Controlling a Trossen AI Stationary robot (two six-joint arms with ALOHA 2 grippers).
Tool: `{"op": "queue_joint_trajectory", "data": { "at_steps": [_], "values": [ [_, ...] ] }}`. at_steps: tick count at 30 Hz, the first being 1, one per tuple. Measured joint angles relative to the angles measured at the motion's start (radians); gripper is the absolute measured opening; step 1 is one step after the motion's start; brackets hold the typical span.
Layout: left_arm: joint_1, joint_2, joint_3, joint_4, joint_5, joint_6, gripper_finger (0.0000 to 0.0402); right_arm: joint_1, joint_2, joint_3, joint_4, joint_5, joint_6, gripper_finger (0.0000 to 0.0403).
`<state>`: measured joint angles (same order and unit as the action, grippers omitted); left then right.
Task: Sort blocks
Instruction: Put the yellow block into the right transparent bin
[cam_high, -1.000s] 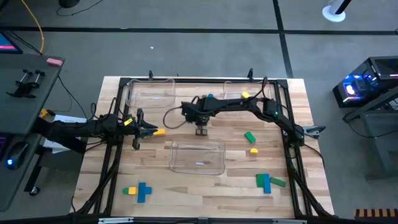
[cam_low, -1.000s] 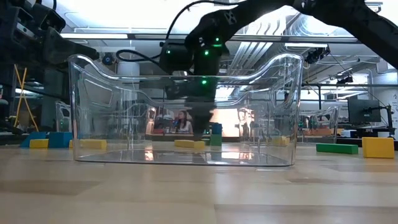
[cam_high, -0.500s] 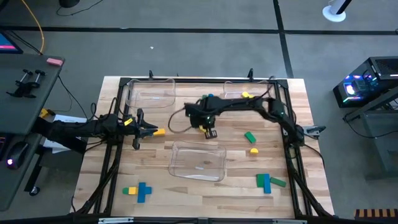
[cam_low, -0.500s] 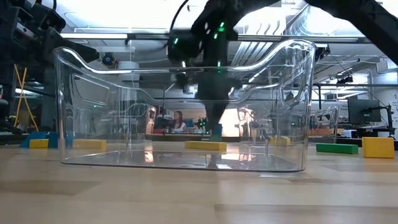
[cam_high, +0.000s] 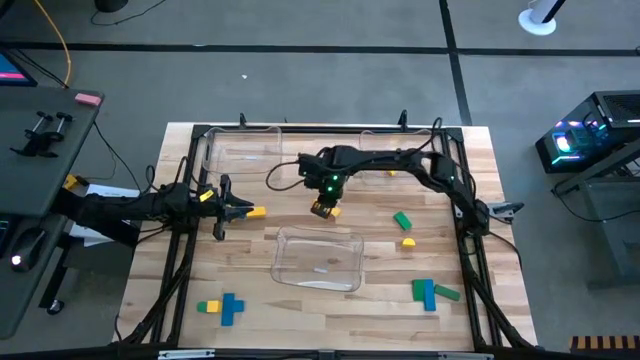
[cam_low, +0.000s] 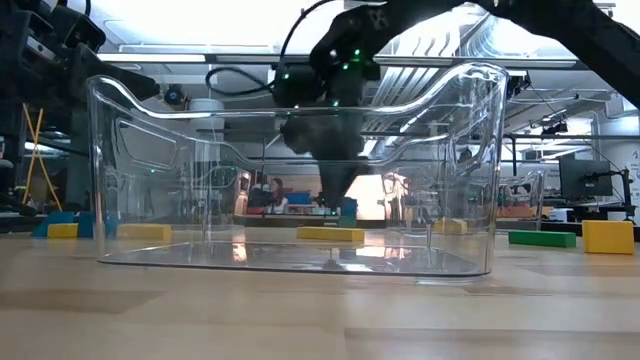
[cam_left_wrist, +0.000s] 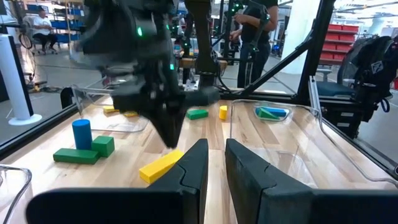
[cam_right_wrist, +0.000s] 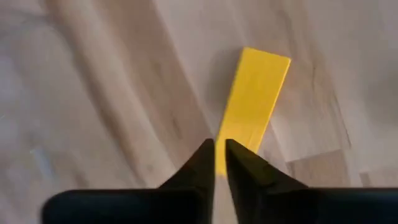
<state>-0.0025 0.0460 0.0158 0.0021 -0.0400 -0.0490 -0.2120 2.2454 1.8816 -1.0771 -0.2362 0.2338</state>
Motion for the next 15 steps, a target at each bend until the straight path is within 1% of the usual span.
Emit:
{"op": "queue_joint_trajectory", "data": {
  "at_steps": [4, 8, 10, 15],
  "values": [
    [0.0, 0.0, 0.0, 0.0, 0.0, 0.0, 0.0044, 0.004, 0.021, 0.0, 0.052, 0.034, 0.08, 0.0107],
    [0.0, 0.0, 0.0, 0.0, 0.0, 0.0, 0.0044, 0.019, 0.025, 0.0, 0.069, 0.143, 0.099, 0.0159],
    [0.0, 0.0, 0.0, 0.0, 0.0, 0.0, 0.0044, 0.027, 0.025, 0.0, 0.052, 0.179, 0.099, 0.0175],
    [0.0, 0.0, 0.0, 0.0, 0.0, 0.0, 0.0044, 0.04, 0.052, 0.0, 0.057, 0.192, 0.12, 0.0194]
  ]
}}
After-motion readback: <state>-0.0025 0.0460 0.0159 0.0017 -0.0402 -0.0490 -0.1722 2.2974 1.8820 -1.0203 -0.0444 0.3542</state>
